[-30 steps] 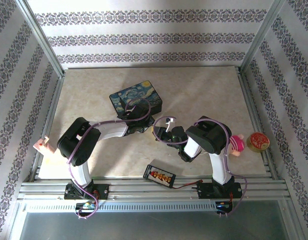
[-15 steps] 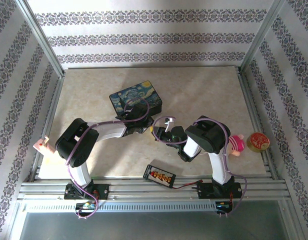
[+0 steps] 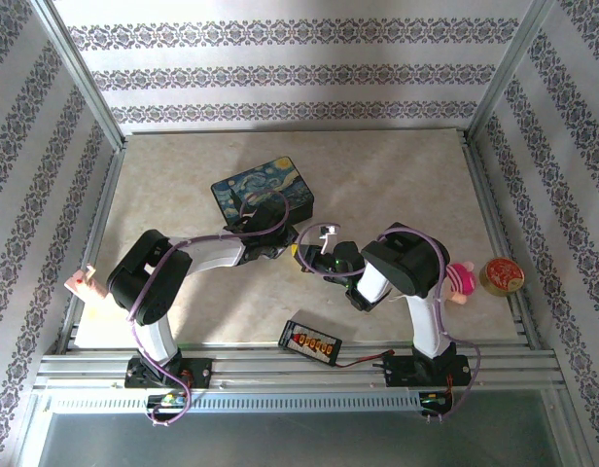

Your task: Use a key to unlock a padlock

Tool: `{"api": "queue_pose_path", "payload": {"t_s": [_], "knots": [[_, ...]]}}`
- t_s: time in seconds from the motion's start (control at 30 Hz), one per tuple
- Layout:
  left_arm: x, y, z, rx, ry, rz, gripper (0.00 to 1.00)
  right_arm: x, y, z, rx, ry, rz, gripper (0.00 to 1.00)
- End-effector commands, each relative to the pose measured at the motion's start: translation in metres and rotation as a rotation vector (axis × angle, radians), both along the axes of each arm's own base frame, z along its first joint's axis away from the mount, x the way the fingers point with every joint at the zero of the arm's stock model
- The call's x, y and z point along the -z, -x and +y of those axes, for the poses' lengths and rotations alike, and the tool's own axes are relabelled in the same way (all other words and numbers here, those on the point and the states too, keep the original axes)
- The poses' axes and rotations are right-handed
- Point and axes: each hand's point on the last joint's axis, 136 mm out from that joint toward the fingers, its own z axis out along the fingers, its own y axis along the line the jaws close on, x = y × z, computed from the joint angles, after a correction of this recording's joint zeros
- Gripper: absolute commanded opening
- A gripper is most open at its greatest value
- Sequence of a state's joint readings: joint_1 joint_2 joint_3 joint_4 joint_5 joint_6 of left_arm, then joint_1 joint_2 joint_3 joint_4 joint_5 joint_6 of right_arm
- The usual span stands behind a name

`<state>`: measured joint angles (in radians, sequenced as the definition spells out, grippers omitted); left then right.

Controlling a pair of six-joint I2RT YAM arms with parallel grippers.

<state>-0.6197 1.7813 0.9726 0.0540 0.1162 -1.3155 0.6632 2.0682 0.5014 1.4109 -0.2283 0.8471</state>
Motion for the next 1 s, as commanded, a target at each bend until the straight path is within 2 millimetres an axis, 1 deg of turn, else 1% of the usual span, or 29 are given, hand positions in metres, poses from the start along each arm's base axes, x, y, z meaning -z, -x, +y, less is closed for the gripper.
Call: {"api": "queue_pose_path", "payload": {"t_s": [0.0,0.13,0.3,0.5,0.6,0.8,0.9,0.97], "knots": [[-0.006,0.021,-0.025,0.054,0.165,0.100,0.00,0.027,-0.009,-0.019,0.073,0.076,0.081,0.00],[-0.003,0.018,-0.020,0.034,0.155,0.099,0.00,0.029,-0.005,-0.022,0.075,0.085,0.085,0.09],[0.002,0.013,-0.010,-0.007,0.129,0.094,0.00,0.030,0.000,-0.027,0.078,0.097,0.084,0.23],[0.003,0.008,-0.007,-0.021,0.124,0.089,0.00,0.028,0.005,-0.030,0.078,0.096,0.079,0.29],[0.005,0.006,-0.006,-0.028,0.118,0.090,0.00,0.022,0.008,-0.030,0.074,0.088,0.070,0.34],[0.010,0.005,-0.004,-0.034,0.117,0.098,0.00,0.010,0.016,-0.029,0.056,0.083,0.042,0.36],[0.009,0.004,-0.004,-0.034,0.120,0.095,0.00,0.006,0.019,-0.027,0.044,0.077,0.036,0.34],[0.008,0.004,-0.005,-0.030,0.124,0.094,0.00,0.004,0.020,-0.025,0.038,0.071,0.033,0.32]]}}
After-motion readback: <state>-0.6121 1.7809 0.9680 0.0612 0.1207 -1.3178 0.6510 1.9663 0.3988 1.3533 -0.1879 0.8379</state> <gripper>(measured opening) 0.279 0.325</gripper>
